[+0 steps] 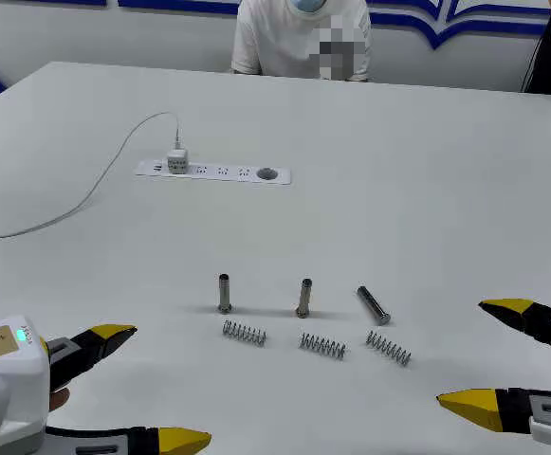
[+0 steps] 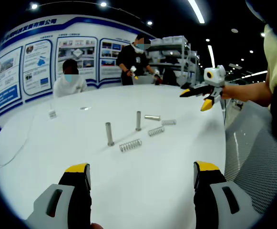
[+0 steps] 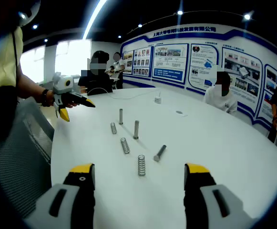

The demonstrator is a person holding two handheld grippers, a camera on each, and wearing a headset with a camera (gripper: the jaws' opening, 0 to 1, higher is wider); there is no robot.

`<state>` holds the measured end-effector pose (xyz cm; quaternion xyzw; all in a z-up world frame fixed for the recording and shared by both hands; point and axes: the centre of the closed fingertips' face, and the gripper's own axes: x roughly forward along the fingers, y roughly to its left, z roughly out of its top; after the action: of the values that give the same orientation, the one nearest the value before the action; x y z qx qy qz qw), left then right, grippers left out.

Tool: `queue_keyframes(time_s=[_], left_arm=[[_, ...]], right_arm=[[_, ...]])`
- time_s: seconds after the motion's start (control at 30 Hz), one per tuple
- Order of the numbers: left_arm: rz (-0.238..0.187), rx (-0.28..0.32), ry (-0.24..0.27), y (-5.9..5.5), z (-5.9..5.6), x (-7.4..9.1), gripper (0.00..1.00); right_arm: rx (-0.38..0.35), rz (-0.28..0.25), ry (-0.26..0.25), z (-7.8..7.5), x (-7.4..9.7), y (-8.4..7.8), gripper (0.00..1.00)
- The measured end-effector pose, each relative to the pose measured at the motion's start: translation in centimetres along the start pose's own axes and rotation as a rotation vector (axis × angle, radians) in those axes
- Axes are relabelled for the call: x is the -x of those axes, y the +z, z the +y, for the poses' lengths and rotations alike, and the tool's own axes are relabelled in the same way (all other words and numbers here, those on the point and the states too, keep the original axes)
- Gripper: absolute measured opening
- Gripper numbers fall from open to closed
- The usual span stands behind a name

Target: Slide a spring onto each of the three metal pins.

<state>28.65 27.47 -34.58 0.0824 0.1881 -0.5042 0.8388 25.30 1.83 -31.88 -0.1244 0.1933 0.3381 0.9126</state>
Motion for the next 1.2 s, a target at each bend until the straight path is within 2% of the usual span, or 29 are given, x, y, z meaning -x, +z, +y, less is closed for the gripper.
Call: queue_keyframes(time_s=[1.2], left_arm=[[-0.005,0.0,0.01,0.16,0.08,0.04,0.9]], right_arm=[[-0.032,0.02,-0.036,-0.81,-0.02,-0.18,0.71]])
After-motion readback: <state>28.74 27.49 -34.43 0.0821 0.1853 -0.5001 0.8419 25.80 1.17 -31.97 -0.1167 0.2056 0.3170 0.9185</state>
